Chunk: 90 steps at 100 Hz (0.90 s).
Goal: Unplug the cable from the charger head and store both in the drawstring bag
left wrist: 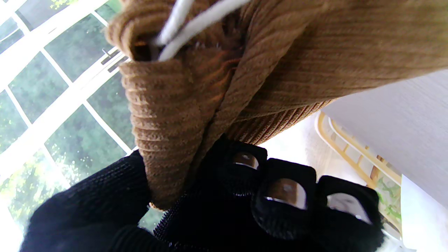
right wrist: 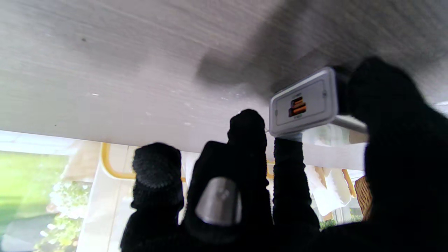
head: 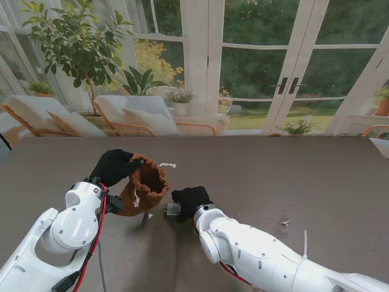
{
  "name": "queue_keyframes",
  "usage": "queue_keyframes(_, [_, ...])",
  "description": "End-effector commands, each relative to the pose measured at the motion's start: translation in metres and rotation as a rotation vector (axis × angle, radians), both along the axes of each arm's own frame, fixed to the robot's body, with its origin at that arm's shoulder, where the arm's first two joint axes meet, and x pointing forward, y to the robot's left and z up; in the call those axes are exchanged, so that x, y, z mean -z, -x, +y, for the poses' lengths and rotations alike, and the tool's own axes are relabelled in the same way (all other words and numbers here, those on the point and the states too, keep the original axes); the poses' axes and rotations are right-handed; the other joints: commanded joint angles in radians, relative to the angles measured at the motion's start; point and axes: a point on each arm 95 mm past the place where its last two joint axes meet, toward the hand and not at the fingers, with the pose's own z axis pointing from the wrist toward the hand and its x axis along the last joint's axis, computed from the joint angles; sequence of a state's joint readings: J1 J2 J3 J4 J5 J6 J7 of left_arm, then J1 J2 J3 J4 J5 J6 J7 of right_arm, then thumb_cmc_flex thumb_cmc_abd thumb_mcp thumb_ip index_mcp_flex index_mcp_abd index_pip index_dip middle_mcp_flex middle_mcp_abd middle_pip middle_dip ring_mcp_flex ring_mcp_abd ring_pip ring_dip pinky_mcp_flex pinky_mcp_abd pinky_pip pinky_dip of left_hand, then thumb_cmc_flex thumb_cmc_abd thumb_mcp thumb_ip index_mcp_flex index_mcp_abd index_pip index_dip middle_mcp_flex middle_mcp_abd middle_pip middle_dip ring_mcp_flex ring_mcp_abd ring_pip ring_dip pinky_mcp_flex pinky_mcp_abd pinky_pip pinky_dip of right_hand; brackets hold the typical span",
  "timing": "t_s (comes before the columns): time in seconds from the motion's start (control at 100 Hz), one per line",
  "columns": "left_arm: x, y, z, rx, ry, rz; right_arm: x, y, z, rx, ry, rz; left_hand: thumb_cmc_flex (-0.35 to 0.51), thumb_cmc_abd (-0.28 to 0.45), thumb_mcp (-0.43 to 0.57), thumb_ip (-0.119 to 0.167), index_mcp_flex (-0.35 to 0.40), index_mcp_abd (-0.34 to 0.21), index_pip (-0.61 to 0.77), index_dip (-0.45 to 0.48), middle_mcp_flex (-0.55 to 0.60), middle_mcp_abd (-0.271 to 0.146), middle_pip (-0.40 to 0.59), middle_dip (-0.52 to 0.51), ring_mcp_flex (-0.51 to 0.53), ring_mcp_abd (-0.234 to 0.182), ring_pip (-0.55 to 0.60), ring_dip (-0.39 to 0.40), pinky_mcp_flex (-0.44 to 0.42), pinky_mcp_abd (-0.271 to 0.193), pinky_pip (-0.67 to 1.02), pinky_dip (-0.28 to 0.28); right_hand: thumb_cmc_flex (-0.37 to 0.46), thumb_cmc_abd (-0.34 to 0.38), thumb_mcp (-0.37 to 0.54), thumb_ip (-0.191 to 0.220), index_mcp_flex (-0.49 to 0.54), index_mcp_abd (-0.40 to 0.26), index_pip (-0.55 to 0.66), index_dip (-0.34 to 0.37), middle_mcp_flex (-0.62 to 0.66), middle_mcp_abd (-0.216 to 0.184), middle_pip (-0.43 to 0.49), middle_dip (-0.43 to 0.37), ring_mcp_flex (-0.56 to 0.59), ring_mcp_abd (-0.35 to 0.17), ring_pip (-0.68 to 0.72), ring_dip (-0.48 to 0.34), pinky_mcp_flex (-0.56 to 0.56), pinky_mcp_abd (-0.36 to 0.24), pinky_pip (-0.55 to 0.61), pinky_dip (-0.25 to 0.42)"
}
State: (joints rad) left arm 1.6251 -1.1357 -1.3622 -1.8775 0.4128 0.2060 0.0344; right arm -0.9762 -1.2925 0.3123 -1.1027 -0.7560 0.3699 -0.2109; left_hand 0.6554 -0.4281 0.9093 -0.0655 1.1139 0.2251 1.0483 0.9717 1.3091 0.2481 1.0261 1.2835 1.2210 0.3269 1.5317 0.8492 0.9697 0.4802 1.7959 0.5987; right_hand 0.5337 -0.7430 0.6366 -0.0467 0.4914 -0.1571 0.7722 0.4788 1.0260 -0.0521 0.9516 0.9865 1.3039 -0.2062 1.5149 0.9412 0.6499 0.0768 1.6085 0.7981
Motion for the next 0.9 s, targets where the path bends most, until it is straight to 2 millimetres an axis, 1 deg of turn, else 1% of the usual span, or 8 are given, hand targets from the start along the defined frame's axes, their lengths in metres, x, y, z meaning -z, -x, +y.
queue_keyframes(0.0, [-0.002, 0.001, -0.003, 0.017, 0.006, 0.011, 0.006, 0.004, 0.003, -0.009, 0.001, 0.024, 0.038, 0.015, 0.009, 0.029, 0.043, 0.087, -0.005, 0.002, 0.041, 0.0, 0.001, 0.011, 0.045, -0.002, 0.03, 0.002, 0.032, -0.015, 0.151, 0.011, -0.059, -0.249, 0.252, -0.075, 0.049, -0.034, 0.021, -0.022, 0.04, -0.03, 0.035, 0.039, 0.022, -0.047, 0.055, 0.024, 0.489, -0.025, 0.067, 0.036])
queue_keyframes(0.03, [-0.002, 0.001, -0.003, 0.017, 0.005, 0.011, 0.007, 0.004, 0.003, -0.008, -0.001, 0.028, 0.038, 0.017, 0.009, 0.029, 0.043, 0.087, -0.005, 0.002, 0.041, 0.0, 0.001, 0.011, 0.045, -0.002, 0.03, 0.002, 0.032, -0.015, 0.151, 0.012, -0.13, -0.339, 0.453, -0.115, 0.066, -0.04, 0.022, -0.023, 0.051, -0.031, 0.036, 0.045, 0.022, -0.052, 0.065, 0.029, 0.49, -0.027, 0.073, 0.033])
queue_keyframes(0.08, [-0.002, 0.001, -0.003, 0.017, 0.006, 0.012, 0.009, 0.004, 0.004, -0.008, -0.003, 0.035, 0.038, 0.015, 0.01, 0.029, 0.043, 0.087, -0.005, 0.002, 0.041, -0.001, 0.001, 0.011, 0.045, -0.002, 0.03, 0.002, 0.032, -0.015, 0.152, 0.012, -0.131, -0.324, 0.524, -0.125, 0.113, -0.044, 0.034, -0.019, 0.074, -0.035, 0.045, 0.05, 0.022, -0.06, 0.083, 0.037, 0.493, -0.028, 0.083, 0.035])
queue_keyframes(0.36, [-0.002, 0.001, -0.004, 0.015, 0.008, 0.017, 0.018, 0.003, 0.003, -0.01, -0.009, 0.057, 0.038, 0.016, 0.009, 0.029, 0.042, 0.087, -0.005, 0.002, 0.041, 0.0, 0.002, 0.01, 0.045, -0.002, 0.03, 0.002, 0.032, -0.014, 0.151, 0.015, -0.106, -0.208, 0.543, -0.112, 0.278, -0.047, 0.051, -0.004, 0.146, -0.047, 0.06, 0.072, 0.023, -0.095, 0.144, 0.07, 0.504, -0.049, 0.127, 0.033])
queue_keyframes(0.44, [-0.002, 0.001, -0.004, 0.014, 0.008, 0.019, 0.02, 0.003, 0.003, -0.012, -0.007, 0.063, 0.038, 0.018, 0.009, 0.029, 0.044, 0.089, -0.005, 0.002, 0.041, 0.001, 0.002, 0.009, 0.045, 0.0, 0.029, 0.002, 0.032, -0.012, 0.15, 0.016, -0.069, -0.213, 0.521, -0.24, 0.319, -0.076, 0.125, -0.107, 0.152, -0.048, 0.06, 0.088, 0.023, -0.098, 0.15, 0.077, 0.504, -0.051, 0.138, 0.02])
queue_keyframes(0.57, [-0.002, 0.002, -0.004, 0.014, 0.009, 0.022, 0.024, 0.002, 0.002, -0.019, 0.002, 0.072, 0.039, 0.017, 0.009, 0.029, 0.041, 0.088, -0.006, 0.002, 0.041, 0.001, 0.002, 0.009, 0.045, 0.0, 0.029, 0.003, 0.032, -0.009, 0.149, 0.017, -0.038, -0.178, 0.501, -0.281, 0.364, -0.109, 0.276, -0.21, 0.16, -0.052, 0.065, 0.101, 0.023, -0.099, 0.155, 0.08, 0.505, -0.054, 0.143, 0.016])
queue_keyframes(0.68, [-0.002, 0.002, -0.004, 0.014, 0.008, 0.024, 0.027, 0.0, 0.001, -0.03, 0.011, 0.088, 0.039, 0.019, 0.008, 0.029, 0.041, 0.088, -0.005, 0.003, 0.041, 0.002, 0.002, 0.008, 0.045, 0.0, 0.029, 0.003, 0.032, -0.009, 0.149, 0.018, -0.039, -0.114, 0.509, -0.282, 0.454, -0.117, 0.313, -0.206, 0.146, -0.042, 0.073, 0.117, 0.023, -0.093, 0.154, 0.078, 0.502, -0.046, 0.134, 0.012])
queue_keyframes(0.89, [-0.001, 0.002, -0.004, 0.013, 0.009, 0.028, 0.03, 0.0, -0.003, -0.067, 0.029, 0.116, 0.04, 0.019, 0.006, 0.029, 0.04, 0.088, -0.005, 0.003, 0.041, 0.001, 0.002, 0.009, 0.045, 0.002, 0.028, 0.003, 0.032, -0.009, 0.148, 0.019, -0.044, -0.039, 0.547, -0.281, 0.428, -0.04, 0.34, -0.121, 0.109, -0.04, 0.096, 0.203, 0.022, -0.088, 0.144, 0.068, 0.498, -0.047, 0.115, 0.006])
